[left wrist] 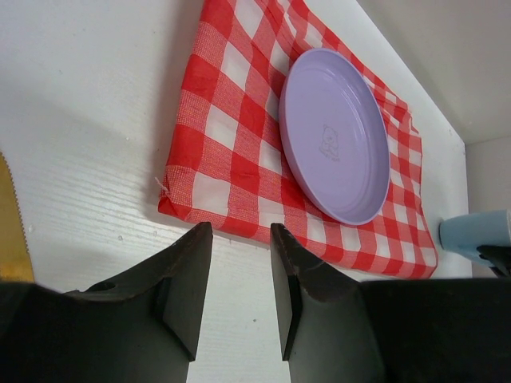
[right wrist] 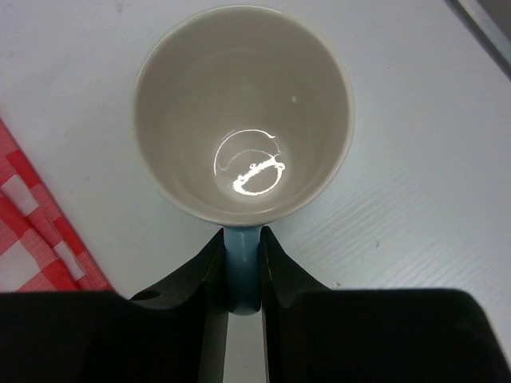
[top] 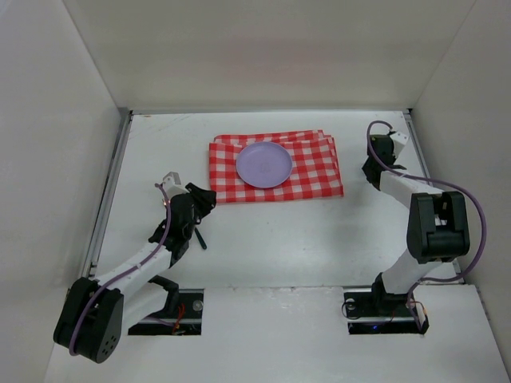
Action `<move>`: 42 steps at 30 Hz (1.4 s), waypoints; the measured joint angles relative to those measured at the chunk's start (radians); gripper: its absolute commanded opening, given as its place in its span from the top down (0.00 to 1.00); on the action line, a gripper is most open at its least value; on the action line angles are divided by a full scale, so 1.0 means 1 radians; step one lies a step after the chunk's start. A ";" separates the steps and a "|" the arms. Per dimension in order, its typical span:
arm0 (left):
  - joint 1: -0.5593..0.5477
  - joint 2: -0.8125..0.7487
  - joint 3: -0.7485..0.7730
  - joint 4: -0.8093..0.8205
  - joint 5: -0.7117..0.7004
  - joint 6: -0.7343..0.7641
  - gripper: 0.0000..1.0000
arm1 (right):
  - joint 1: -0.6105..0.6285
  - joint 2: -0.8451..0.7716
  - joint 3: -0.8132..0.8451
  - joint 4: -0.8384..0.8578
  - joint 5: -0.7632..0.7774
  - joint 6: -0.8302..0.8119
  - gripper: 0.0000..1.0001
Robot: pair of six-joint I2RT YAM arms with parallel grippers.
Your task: Set the dinner table for one person
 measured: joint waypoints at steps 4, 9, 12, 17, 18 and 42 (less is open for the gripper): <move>0.000 0.000 0.000 0.000 0.000 0.000 0.67 | 0.005 0.000 0.000 0.000 0.025 -0.015 0.95; -0.001 0.000 0.000 0.000 0.002 0.000 0.67 | 0.048 -0.016 -0.008 -0.003 0.080 -0.053 0.96; -0.001 0.000 0.000 0.000 0.002 0.000 0.67 | 0.097 -0.049 -0.008 -0.009 0.108 -0.092 0.96; -0.003 0.005 0.000 0.007 0.002 0.000 0.67 | 0.202 -0.079 0.049 -0.007 0.145 -0.168 0.96; -0.003 0.009 0.000 0.009 0.003 0.000 0.67 | 0.224 -0.075 0.073 -0.006 0.146 -0.182 0.96; -0.014 0.074 0.000 0.022 -0.001 0.000 0.67 | 0.381 0.370 0.501 0.002 0.017 -0.213 0.95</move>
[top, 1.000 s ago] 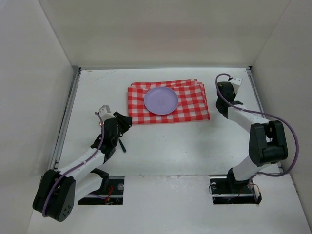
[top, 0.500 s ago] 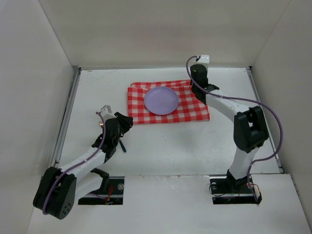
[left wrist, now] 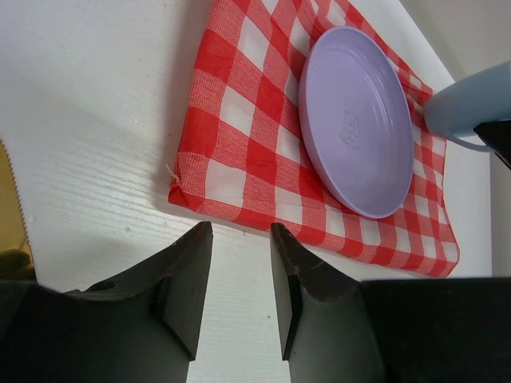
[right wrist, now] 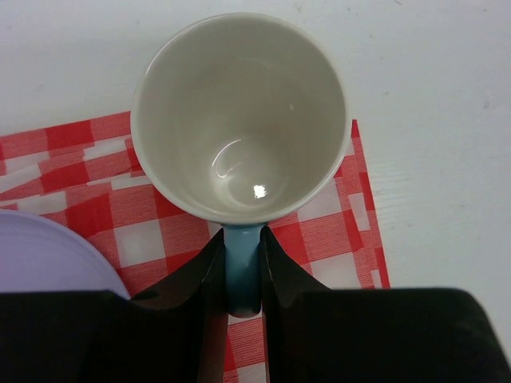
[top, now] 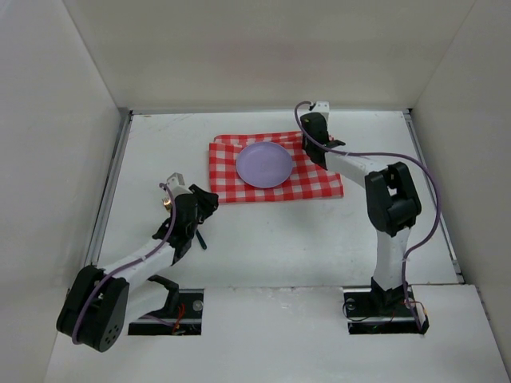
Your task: Set the dinner table for one person
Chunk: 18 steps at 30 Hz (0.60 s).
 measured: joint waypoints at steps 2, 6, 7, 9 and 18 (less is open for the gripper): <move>-0.001 0.005 0.000 0.001 0.000 0.000 0.67 | 0.003 0.000 0.000 0.002 -0.014 0.019 0.95; -0.007 0.006 0.000 0.003 -0.001 0.000 0.67 | 0.006 0.001 0.000 0.001 -0.036 0.052 0.93; -0.007 0.006 0.000 0.006 -0.001 0.000 0.67 | 0.006 0.001 0.000 0.001 -0.040 0.056 0.93; -0.008 0.006 0.000 0.009 -0.001 0.000 0.66 | 0.006 0.001 0.000 0.001 -0.046 0.066 0.91; -0.008 0.006 0.000 0.009 -0.006 0.000 0.66 | 0.006 0.001 -0.011 0.001 -0.057 0.081 0.83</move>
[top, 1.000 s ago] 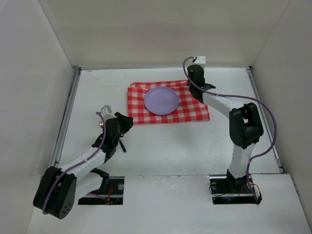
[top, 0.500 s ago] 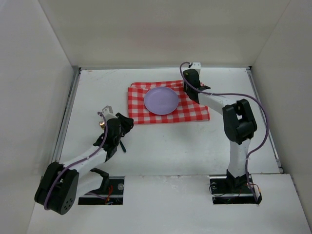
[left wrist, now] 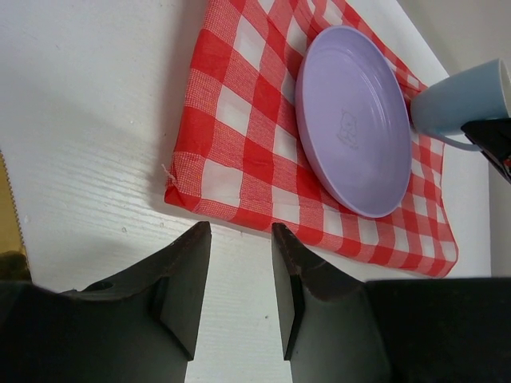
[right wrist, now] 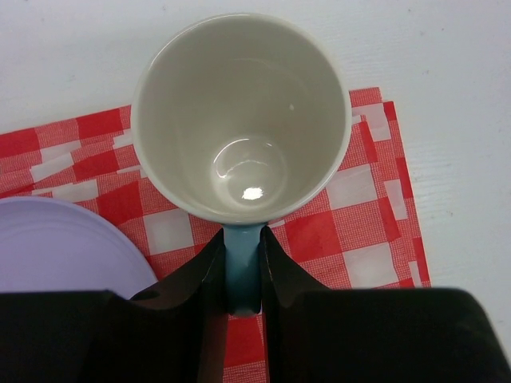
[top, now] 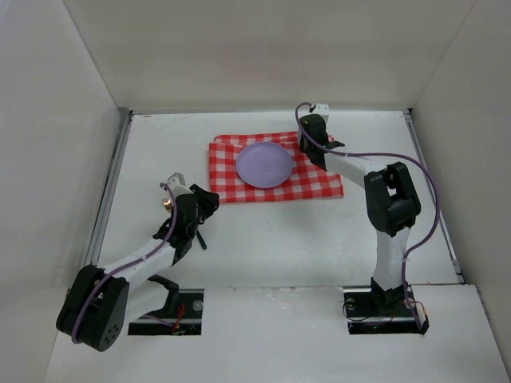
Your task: Set the dinner table for one person
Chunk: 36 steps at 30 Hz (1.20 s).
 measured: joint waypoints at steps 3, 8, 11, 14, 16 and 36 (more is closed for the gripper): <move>0.000 0.000 0.000 0.000 -0.005 0.000 0.66 | -0.001 0.000 -0.006 0.002 -0.006 0.001 0.81; 0.000 0.000 0.000 0.000 -0.009 0.000 0.66 | -0.002 0.000 -0.030 0.006 -0.010 0.002 0.64; 0.000 0.000 0.000 0.000 -0.017 0.000 0.66 | -0.002 0.000 -0.031 0.021 -0.016 0.001 0.47; -0.001 -0.002 0.000 -0.001 -0.022 0.000 0.65 | -0.002 -0.001 -0.034 0.038 -0.022 -0.002 0.27; -0.001 -0.012 0.000 -0.003 -0.026 0.000 0.65 | -0.002 -0.010 -0.050 0.051 -0.025 -0.003 0.17; -0.072 -0.186 0.156 -0.676 -0.303 0.063 0.67 | 0.032 -0.769 -0.664 0.139 -0.073 0.169 0.84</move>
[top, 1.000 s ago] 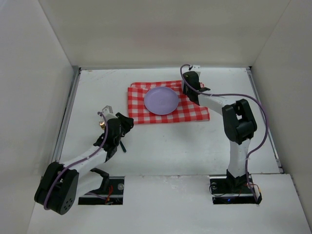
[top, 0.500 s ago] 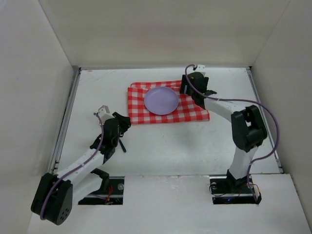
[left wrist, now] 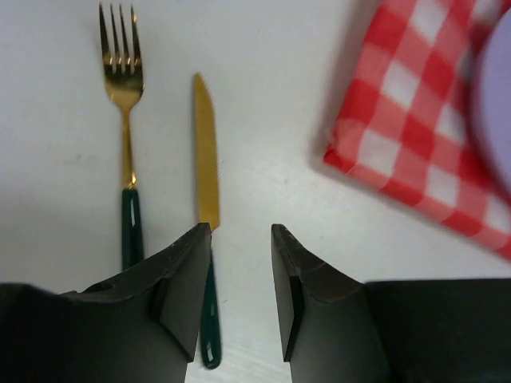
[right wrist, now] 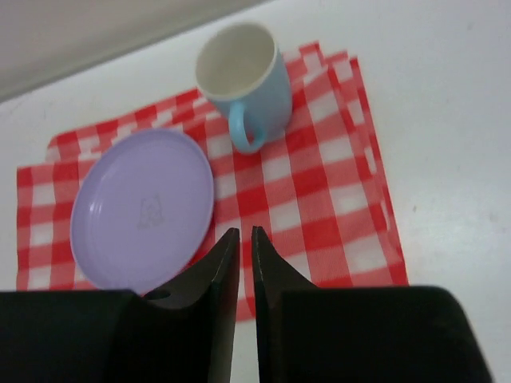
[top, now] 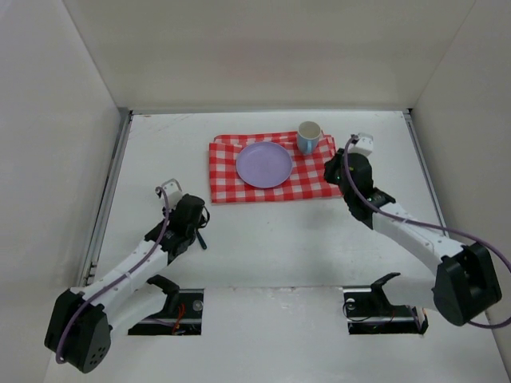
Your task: Set the dinner table for one person
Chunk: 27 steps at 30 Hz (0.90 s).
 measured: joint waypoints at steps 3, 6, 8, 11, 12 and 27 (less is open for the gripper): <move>-0.047 0.049 0.000 -0.078 -0.029 -0.016 0.67 | 0.032 -0.065 -0.105 -0.008 -0.019 0.055 0.80; -0.080 0.098 0.000 -0.118 -0.047 -0.037 0.67 | 0.064 -0.128 -0.164 -0.020 -0.040 0.089 0.72; -0.095 0.124 0.002 -0.128 -0.057 -0.050 0.67 | 0.082 -0.177 -0.185 -0.023 -0.048 0.097 0.66; -0.103 0.160 0.002 -0.129 -0.065 -0.067 0.68 | 0.094 -0.242 -0.220 -0.010 -0.056 0.105 0.61; -0.103 0.169 0.002 -0.129 -0.066 -0.070 0.68 | 0.094 -0.255 -0.235 -0.003 -0.056 0.108 0.60; -0.094 0.274 0.002 -0.043 -0.039 -0.089 0.73 | 0.102 -0.225 -0.299 0.045 -0.101 0.134 0.54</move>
